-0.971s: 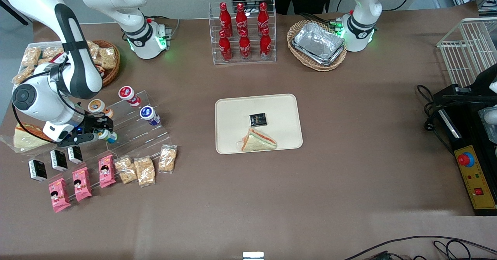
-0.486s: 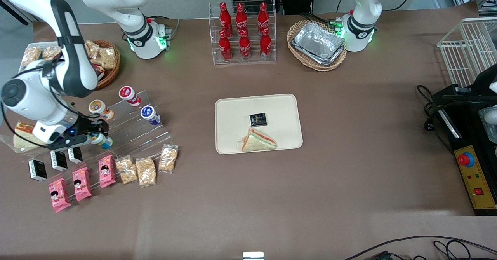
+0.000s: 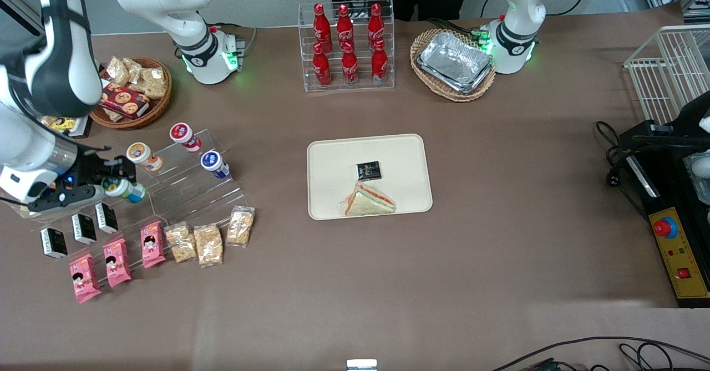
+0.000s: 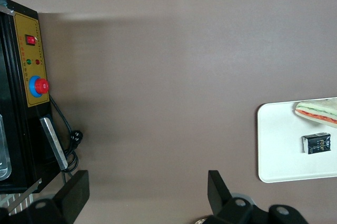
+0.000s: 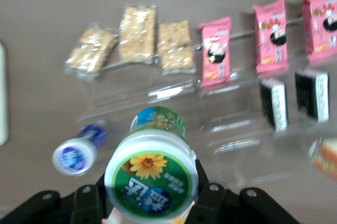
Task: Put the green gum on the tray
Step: 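Lift the gum bottle off the rack and carry it toward the tray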
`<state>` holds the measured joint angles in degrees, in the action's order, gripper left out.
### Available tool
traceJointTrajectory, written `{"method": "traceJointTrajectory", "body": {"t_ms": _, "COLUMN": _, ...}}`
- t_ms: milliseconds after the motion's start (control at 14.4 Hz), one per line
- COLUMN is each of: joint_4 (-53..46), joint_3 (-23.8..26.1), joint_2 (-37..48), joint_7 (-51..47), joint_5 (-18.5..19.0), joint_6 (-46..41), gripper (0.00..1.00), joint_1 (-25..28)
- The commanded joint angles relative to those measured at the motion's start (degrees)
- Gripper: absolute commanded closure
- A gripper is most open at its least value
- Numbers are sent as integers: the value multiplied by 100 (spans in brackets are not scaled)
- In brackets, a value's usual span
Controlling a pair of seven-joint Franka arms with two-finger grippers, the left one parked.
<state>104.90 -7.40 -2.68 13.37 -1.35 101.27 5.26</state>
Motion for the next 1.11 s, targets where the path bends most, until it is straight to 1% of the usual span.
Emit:
{"method": "traceJointTrajectory", "body": {"t_ms": 0, "joint_4": -971, "joint_3": 54, "joint_2": 3, "joint_7": -1482, "joint_5": -58, "joint_6": -1397, "gripper": 62, "joint_1": 693}}
{"method": "traceJointTrajectory", "body": {"t_ms": 139, "joint_4": -1016, "joint_3": 220, "joint_2": 188, "joint_7": -2579, "joint_5": -154, "joint_6": -1522, "gripper": 62, "joint_1": 1150}}
{"method": "traceJointTrajectory", "body": {"t_ms": 277, "joint_4": -1016, "joint_3": 361, "joint_2": 329, "joint_7": -3661, "joint_5": -610, "joint_6": -1610, "gripper": 63, "joint_1": 1537}}
{"method": "traceJointTrajectory", "body": {"t_ms": 416, "joint_4": -1007, "joint_3": 546, "joint_2": 277, "joint_7": -4444, "joint_5": -647, "joint_6": -1515, "gripper": 65, "joint_1": 1967}}
{"method": "traceJointTrajectory", "body": {"t_ms": 486, "joint_4": -955, "joint_3": 555, "joint_2": 198, "joint_7": -4718, "joint_5": -647, "joint_6": -1383, "gripper": 65, "joint_1": 2239}}
{"method": "traceJointTrajectory", "body": {"t_ms": 555, "joint_4": -893, "joint_3": 555, "joint_2": 119, "joint_7": -4929, "joint_5": -647, "joint_6": -1199, "gripper": 65, "joint_1": 2529}}
{"method": "traceJointTrajectory", "body": {"t_ms": 763, "joint_4": -534, "joint_3": 564, "joint_2": -48, "joint_7": -5615, "joint_5": -656, "joint_6": -585, "gripper": 65, "joint_1": 3102}}
{"method": "traceJointTrajectory", "body": {"t_ms": 1040, "joint_4": 152, "joint_3": 564, "joint_2": -443, "joint_7": -6459, "joint_5": -656, "joint_6": 681, "gripper": 65, "joint_1": 3709}}
